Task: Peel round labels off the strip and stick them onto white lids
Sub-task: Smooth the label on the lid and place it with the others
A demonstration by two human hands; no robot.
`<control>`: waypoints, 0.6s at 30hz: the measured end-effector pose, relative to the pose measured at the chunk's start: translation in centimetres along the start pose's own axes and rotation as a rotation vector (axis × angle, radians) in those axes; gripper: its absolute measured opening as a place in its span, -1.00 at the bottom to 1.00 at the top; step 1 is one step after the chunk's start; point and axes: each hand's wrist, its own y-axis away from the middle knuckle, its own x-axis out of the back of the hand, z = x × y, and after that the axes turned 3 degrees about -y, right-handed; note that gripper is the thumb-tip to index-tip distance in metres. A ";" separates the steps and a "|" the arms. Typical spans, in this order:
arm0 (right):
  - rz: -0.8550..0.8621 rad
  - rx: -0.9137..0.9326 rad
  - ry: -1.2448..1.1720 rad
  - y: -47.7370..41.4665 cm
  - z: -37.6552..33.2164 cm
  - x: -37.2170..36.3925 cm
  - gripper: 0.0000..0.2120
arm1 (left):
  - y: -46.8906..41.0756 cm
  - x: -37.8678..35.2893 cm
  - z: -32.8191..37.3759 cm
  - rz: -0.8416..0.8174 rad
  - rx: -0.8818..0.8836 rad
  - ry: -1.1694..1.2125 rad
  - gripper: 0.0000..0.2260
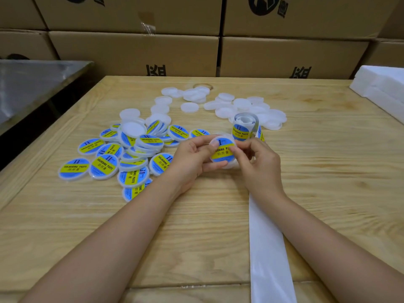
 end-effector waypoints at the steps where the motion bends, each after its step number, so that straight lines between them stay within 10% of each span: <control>1: 0.006 -0.035 -0.027 -0.1 0.1 0.0 -0.93 | 0.1 0.0 0.0 -0.030 0.001 -0.001 -0.84; 9: 0.055 -0.120 -0.151 -0.1 -0.2 0.3 -0.78 | -0.2 -0.4 0.5 0.083 -0.077 -0.163 -0.83; 18: 0.334 -0.154 -0.319 -1.0 0.0 1.6 -0.77 | -1.5 4.6 3.1 0.636 -0.307 -1.206 -0.75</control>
